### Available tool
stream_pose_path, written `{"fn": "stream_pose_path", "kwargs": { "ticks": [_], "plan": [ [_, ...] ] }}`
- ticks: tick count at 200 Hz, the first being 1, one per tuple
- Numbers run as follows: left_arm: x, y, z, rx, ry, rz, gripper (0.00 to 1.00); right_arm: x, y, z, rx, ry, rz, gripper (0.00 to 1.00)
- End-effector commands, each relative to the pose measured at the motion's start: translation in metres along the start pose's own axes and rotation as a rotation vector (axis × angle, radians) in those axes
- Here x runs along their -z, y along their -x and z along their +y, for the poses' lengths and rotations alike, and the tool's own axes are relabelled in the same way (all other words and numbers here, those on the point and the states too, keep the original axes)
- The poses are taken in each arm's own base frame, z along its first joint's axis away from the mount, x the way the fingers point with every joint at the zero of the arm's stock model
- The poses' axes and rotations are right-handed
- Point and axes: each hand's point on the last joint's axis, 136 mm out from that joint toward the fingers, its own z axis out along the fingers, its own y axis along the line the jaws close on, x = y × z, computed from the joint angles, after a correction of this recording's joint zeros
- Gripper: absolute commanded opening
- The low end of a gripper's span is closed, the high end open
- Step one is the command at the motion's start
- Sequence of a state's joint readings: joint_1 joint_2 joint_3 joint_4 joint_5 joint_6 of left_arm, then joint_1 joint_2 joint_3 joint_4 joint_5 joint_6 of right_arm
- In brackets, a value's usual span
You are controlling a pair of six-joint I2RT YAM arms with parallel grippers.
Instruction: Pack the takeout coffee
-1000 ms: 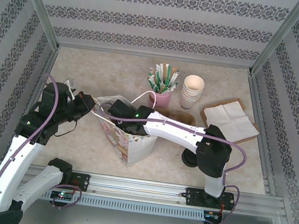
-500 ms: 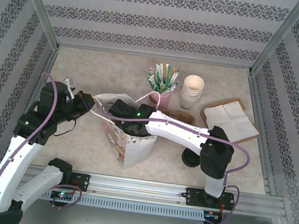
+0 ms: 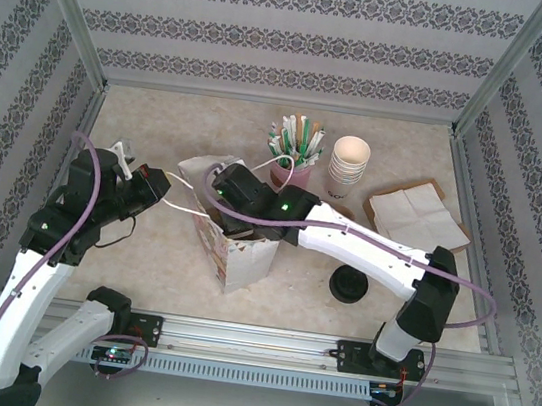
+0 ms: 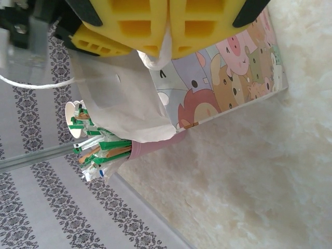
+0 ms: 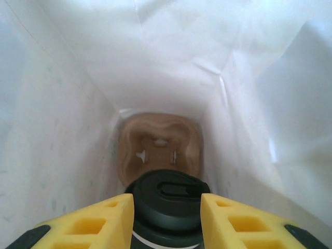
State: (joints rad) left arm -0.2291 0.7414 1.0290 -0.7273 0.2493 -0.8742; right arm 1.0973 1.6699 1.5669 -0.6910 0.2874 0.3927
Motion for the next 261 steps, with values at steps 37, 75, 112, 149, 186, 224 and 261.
{"fn": "stream_pose_path", "kwargs": {
  "ticks": [37, 75, 112, 149, 186, 224, 261],
  "plan": [
    [0.0, 0.001, -0.008, -0.065, -0.046, -0.007, 0.13, 0.05, 0.056, -0.007, -0.067, 0.038, -0.273, 0.38],
    [-0.001, -0.001, -0.017, -0.086, -0.092, 0.005, 0.22, 0.063, 0.061, -0.01, -0.099, 0.082, -0.272, 0.38],
    [0.001, 0.001, -0.022, -0.131, -0.098, 0.015, 0.32, 0.065, 0.053, -0.01, -0.082, 0.104, -0.204, 0.39],
    [0.004, 0.002, -0.023, -0.158, -0.084, 0.015, 0.4, 0.065, 0.042, -0.007, -0.065, 0.116, -0.126, 0.37],
    [0.003, 0.0, -0.021, -0.162, -0.077, 0.027, 0.48, 0.06, 0.029, -0.003, -0.07, 0.125, -0.056, 0.35],
    [0.008, 0.002, -0.02, -0.181, -0.058, 0.02, 0.56, 0.061, 0.023, 0.001, -0.055, 0.125, -0.02, 0.35],
    [0.01, 0.002, -0.019, -0.189, -0.05, 0.019, 0.58, 0.065, 0.019, 0.002, -0.034, 0.122, -0.004, 0.35]
  ]
}}
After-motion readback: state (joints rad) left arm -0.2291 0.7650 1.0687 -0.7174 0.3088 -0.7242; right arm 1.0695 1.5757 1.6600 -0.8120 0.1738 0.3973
